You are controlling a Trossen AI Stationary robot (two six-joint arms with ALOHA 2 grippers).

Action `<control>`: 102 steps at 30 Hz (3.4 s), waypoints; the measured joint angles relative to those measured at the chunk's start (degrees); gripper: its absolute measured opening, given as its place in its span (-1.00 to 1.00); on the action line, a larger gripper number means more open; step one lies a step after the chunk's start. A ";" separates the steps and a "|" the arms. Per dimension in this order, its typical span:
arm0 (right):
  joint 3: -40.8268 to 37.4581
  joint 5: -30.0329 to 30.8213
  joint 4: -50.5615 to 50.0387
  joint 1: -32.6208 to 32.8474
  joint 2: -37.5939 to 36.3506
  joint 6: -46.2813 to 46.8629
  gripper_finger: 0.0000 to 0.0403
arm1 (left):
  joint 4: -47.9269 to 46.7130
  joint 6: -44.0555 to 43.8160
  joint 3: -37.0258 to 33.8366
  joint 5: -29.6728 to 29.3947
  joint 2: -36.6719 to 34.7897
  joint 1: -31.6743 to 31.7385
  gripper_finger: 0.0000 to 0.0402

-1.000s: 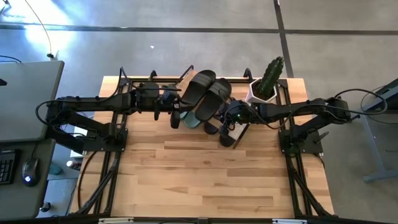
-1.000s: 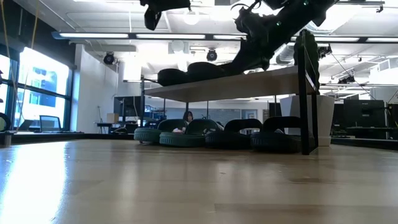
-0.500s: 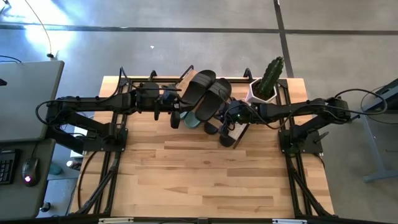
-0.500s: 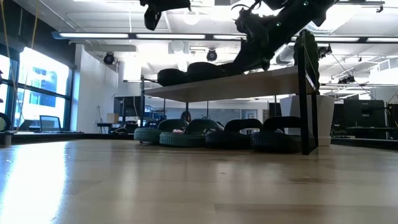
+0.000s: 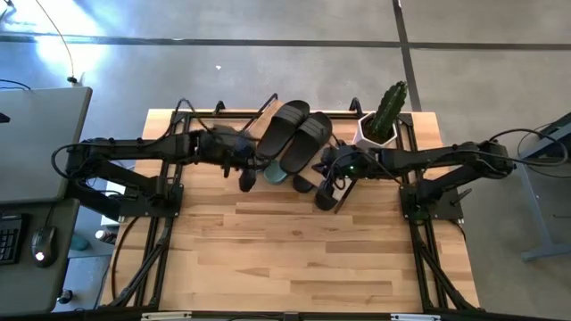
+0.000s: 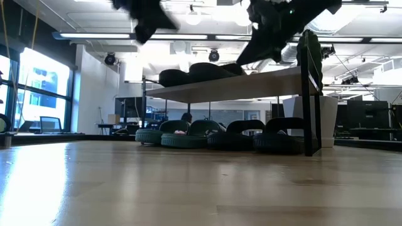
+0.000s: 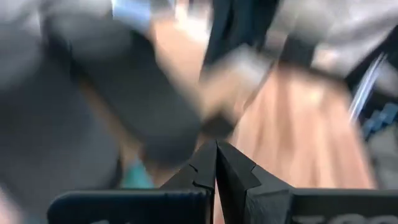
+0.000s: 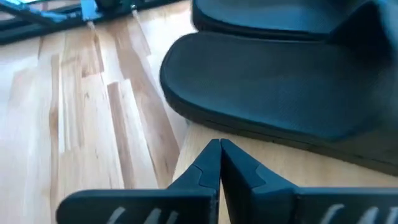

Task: Pick and place slides into the shelf
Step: Adjust the green slides under the shelf

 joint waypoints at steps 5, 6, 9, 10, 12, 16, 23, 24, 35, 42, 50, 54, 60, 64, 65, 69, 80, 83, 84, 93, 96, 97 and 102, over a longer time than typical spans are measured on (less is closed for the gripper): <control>0.00 2.78 -2.26 1.24 -2.85 1.74 -1.00 | -5.32 2.32 -8.64 -1.64 0.00 -3.77 -1.00; 0.00 3.30 -2.54 1.52 -3.21 1.88 -1.00 | -3.36 2.44 -11.23 -1.45 0.02 -4.71 -1.00; 0.00 4.03 -2.69 1.97 -3.73 1.77 -1.00 | 7.31 1.80 -19.21 -3.88 1.14 -7.63 -1.00; 0.00 4.00 -2.69 1.97 -3.77 1.76 -1.00 | 11.36 0.86 -21.90 -6.33 1.65 -8.70 -1.00; 0.00 4.05 -2.90 1.93 -3.77 1.77 -1.00 | 19.47 -0.01 -25.85 -12.52 2.95 -10.42 -1.00; 0.00 4.16 -3.28 1.93 -3.75 1.77 -1.00 | 26.53 -0.38 -29.69 -26.04 6.10 -13.39 -1.00; 0.00 4.73 -3.98 1.93 -3.75 2.17 -1.00 | 32.00 -6.63 -29.66 -30.42 13.67 -14.63 -1.00; 0.00 4.98 -4.05 1.93 -3.75 2.17 -1.00 | 32.45 -7.74 -29.69 -30.90 14.49 -14.50 -1.00; 0.00 5.28 -4.53 1.93 -3.75 2.18 -1.00 | 34.74 -10.94 -24.84 -32.93 24.79 -14.51 -1.00; 0.00 5.24 -4.65 1.93 -3.75 2.17 -1.00 | 34.70 -10.95 -21.05 -32.80 29.38 -14.48 -1.00; 0.00 5.19 -4.94 1.93 -3.75 2.17 -1.00 | 34.83 -11.01 -18.61 -33.64 32.78 -14.46 -1.00; 0.00 5.19 -4.92 1.93 -3.75 1.73 -1.00 | 34.66 -13.01 -18.29 -33.90 34.19 -13.42 -1.00; 0.00 5.23 -4.92 1.93 -3.75 1.55 -1.00 | 34.92 -15.30 -18.30 -33.86 34.71 -10.99 -1.00; 0.00 5.23 -4.95 1.93 -3.75 1.53 -1.00 | 34.92 -14.84 -18.30 -33.67 34.71 -10.75 -1.00; 0.00 5.23 -4.92 1.93 -3.75 1.53 -1.00 | 35.02 -14.84 -18.30 -33.67 34.71 -10.75 -1.00; 0.00 5.25 -4.92 1.93 -3.75 0.66 -1.00 | 37.67 -14.26 -18.32 -33.87 35.02 -10.70 -1.00; 0.00 5.52 -4.90 1.93 -3.75 0.22 -1.00 | 40.57 -10.85 -18.30 -32.39 35.04 -9.98 -1.00; 0.00 5.51 -4.90 1.93 -3.75 0.22 -1.00 | 40.23 -10.89 -18.30 -31.04 35.01 -9.96 -1.00; 0.00 5.52 -4.90 1.94 -3.75 0.22 -1.00 | 40.24 -10.95 -18.30 -30.65 35.00 -9.97 -1.00; 0.00 5.49 -4.87 1.94 -3.74 0.59 -1.00 | 22.80 -17.85 -18.32 -34.98 27.43 -13.64 -1.00; 0.00 5.49 -4.87 1.95 -3.73 0.17 -1.00 | 12.99 -22.67 -18.49 -38.23 23.84 -14.63 -1.00; 0.00 5.50 -4.77 1.93 -3.73 0.02 -1.00 | 9.93 -24.33 -19.09 -39.17 22.36 -14.60 -1.00; 0.00 5.49 -4.10 1.93 -3.70 -0.79 -1.00 | 7.44 -29.85 -23.33 -41.83 18.32 -12.87 -1.00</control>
